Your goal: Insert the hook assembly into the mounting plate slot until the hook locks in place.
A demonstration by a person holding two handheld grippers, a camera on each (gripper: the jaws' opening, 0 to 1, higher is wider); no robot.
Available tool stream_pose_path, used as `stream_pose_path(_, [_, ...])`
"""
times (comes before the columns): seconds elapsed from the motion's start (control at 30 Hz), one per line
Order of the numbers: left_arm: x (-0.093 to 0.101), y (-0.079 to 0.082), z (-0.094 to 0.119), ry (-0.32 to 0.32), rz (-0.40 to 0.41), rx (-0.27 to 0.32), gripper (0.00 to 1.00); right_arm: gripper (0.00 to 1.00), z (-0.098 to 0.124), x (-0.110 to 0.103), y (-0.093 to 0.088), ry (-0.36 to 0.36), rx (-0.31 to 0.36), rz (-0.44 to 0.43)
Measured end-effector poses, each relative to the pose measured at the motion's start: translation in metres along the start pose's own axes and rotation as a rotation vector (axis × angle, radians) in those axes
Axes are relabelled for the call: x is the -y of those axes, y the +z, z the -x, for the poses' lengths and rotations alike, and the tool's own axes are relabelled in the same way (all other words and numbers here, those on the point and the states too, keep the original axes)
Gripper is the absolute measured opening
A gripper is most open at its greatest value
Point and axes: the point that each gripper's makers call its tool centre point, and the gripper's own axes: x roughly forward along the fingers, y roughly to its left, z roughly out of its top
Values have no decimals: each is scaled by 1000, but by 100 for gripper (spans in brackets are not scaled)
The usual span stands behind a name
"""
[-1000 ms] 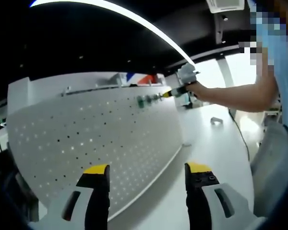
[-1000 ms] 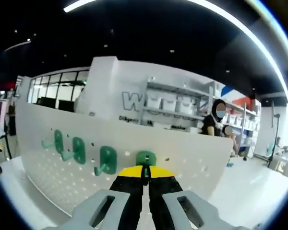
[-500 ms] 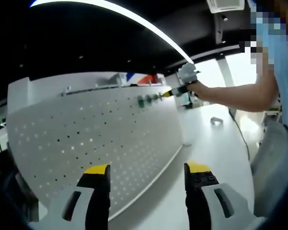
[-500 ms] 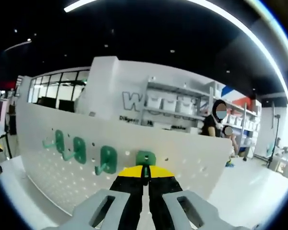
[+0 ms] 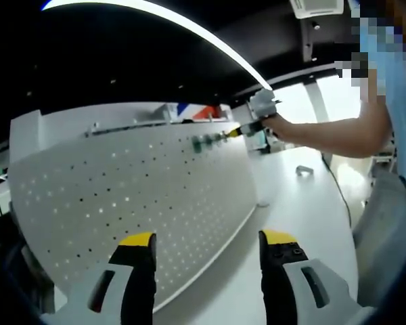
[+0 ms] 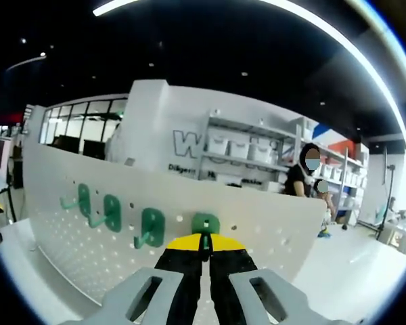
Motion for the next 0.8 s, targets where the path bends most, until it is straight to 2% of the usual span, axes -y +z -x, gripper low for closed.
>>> stream_pose_path(0.8, [0,0,2,6,-2,-2,62,1,-2,-1,-4,12,-5,6])
